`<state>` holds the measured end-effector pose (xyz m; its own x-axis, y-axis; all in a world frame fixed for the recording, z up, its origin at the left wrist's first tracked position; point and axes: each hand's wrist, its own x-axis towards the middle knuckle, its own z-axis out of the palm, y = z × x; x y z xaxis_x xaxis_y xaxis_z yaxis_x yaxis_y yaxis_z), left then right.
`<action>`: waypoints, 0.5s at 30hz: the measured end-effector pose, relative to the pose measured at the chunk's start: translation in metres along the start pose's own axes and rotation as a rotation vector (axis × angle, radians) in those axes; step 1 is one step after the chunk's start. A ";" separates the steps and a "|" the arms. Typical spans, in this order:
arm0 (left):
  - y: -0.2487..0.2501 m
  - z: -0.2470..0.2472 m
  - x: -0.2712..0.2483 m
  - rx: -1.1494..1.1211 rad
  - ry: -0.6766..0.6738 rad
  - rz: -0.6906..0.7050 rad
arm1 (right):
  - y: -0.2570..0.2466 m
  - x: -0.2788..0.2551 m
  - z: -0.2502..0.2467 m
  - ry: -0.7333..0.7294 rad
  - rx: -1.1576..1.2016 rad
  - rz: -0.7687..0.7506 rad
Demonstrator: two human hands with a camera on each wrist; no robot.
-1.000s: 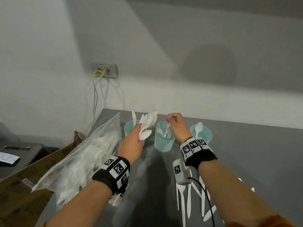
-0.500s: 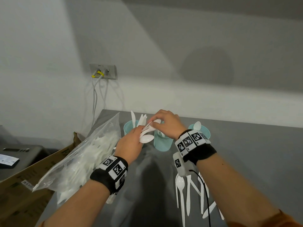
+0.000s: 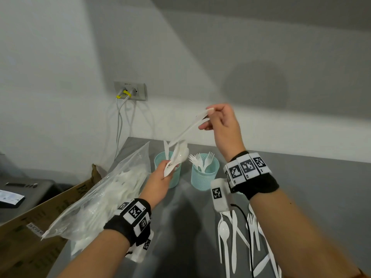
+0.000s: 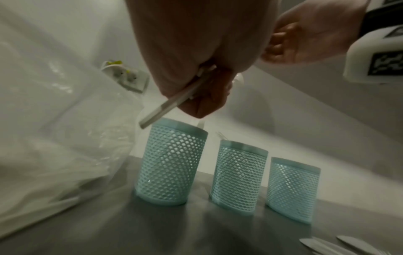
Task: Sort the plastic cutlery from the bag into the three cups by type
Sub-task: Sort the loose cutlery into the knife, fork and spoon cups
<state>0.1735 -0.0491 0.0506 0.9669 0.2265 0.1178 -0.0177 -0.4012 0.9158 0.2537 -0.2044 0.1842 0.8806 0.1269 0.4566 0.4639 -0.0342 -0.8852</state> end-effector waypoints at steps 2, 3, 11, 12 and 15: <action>0.000 -0.004 0.000 -0.086 0.059 -0.049 | -0.006 0.006 0.001 0.130 0.025 -0.053; -0.002 -0.006 -0.001 -0.117 0.077 -0.074 | -0.005 0.008 0.003 0.176 0.008 -0.069; -0.004 -0.017 0.006 -0.329 0.046 -0.178 | 0.053 -0.016 0.040 -0.124 -0.344 0.227; -0.001 -0.017 0.005 -0.358 0.006 -0.175 | 0.059 -0.018 0.043 -0.166 -0.370 0.249; 0.009 -0.016 0.004 -0.384 -0.100 -0.170 | 0.066 -0.023 0.047 -0.261 -0.471 0.242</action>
<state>0.1729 -0.0377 0.0650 0.9839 0.1656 -0.0675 0.0687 -0.0018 0.9976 0.2598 -0.1631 0.1114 0.9416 0.2980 0.1568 0.2981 -0.5213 -0.7996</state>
